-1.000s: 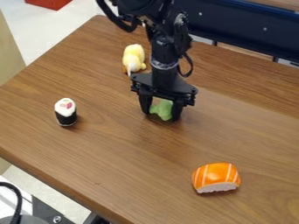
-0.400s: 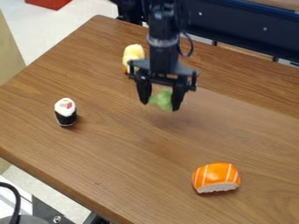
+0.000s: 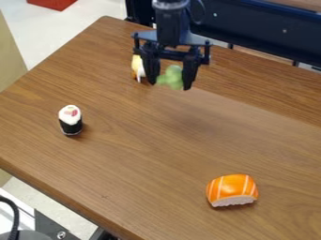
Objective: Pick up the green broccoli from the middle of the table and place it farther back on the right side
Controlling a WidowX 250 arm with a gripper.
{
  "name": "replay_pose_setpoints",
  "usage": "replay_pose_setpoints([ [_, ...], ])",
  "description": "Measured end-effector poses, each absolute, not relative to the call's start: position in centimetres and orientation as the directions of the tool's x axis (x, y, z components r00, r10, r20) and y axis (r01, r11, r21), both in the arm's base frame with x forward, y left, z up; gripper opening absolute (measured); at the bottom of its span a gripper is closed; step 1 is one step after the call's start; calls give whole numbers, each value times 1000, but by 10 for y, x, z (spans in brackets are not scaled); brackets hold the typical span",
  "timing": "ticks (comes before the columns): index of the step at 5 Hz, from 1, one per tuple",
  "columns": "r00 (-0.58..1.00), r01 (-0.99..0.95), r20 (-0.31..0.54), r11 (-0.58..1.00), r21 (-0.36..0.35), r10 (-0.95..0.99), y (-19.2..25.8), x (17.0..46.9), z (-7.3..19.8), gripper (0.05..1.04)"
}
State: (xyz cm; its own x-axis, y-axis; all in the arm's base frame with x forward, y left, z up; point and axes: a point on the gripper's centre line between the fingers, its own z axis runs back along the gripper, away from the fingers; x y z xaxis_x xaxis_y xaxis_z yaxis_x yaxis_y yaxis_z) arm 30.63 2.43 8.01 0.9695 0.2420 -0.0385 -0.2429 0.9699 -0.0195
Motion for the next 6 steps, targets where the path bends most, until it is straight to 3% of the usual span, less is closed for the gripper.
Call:
replay_pose_setpoints([
  [3,960,-279,33,960,-20,279,2,344,103,752],
  [6,939,-343,18,939,2,343,-44,400,83,753],
])
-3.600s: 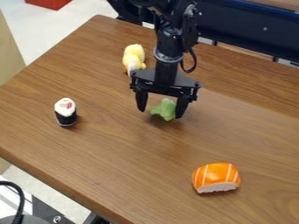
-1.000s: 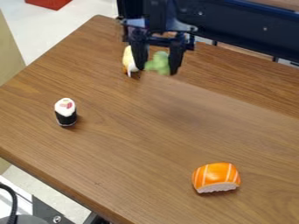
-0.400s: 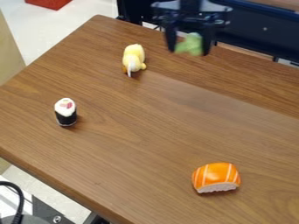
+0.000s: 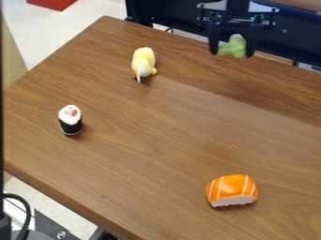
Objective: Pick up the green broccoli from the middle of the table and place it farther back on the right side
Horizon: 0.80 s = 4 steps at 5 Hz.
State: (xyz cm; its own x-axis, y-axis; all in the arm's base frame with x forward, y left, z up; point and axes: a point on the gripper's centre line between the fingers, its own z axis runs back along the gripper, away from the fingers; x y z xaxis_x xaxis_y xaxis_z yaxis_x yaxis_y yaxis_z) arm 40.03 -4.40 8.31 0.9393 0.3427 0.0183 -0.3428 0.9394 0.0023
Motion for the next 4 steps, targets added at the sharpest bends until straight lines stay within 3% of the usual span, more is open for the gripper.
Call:
replay_pose_setpoints([
  [4,946,-320,70,946,49,316,-87,400,29,752],
])
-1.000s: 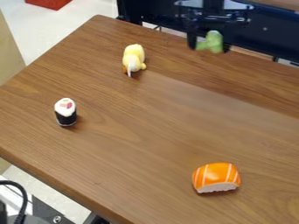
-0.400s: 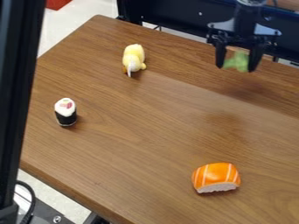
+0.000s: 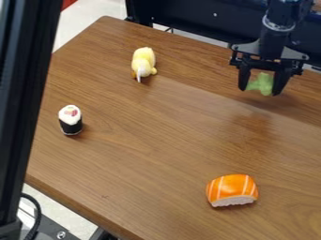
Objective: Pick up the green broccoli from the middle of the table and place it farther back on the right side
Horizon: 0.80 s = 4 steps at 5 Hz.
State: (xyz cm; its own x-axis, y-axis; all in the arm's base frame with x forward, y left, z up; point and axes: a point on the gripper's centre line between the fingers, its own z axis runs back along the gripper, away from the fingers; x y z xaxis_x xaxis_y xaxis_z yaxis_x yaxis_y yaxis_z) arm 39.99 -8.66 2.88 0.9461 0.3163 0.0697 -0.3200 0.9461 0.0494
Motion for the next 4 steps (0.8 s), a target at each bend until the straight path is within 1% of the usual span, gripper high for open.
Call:
replay_pose_setpoints([
  [1,945,-325,73,943,70,320,-86,399,13,753],
  [2,942,-333,66,940,78,328,-84,398,7,800],
  [3,939,-344,51,934,93,340,-81,398,7,1003],
  [4,933,-359,43,929,86,357,-79,398,7,999],
])
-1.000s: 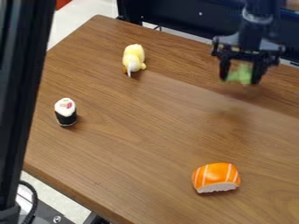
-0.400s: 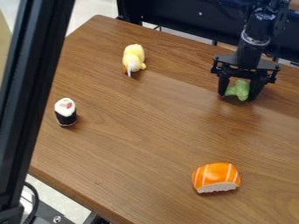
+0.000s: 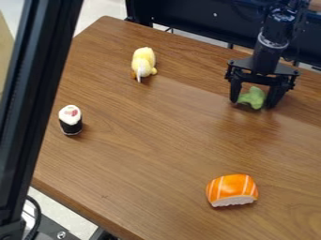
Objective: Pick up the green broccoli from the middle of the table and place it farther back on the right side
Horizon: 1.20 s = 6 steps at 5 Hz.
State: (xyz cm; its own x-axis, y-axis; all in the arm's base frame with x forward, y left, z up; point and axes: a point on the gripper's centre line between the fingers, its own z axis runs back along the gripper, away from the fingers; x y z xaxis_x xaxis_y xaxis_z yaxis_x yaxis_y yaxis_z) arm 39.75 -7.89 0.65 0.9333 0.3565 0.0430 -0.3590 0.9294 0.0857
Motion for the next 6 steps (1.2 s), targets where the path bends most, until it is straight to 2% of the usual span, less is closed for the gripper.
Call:
replay_pose_setpoints([
  [2,934,-357,17,932,58,357,-75,394,18,999],
  [3,936,-352,31,936,26,351,-72,395,35,999],
  [6,948,-317,17,948,3,317,-54,378,74,999],
])
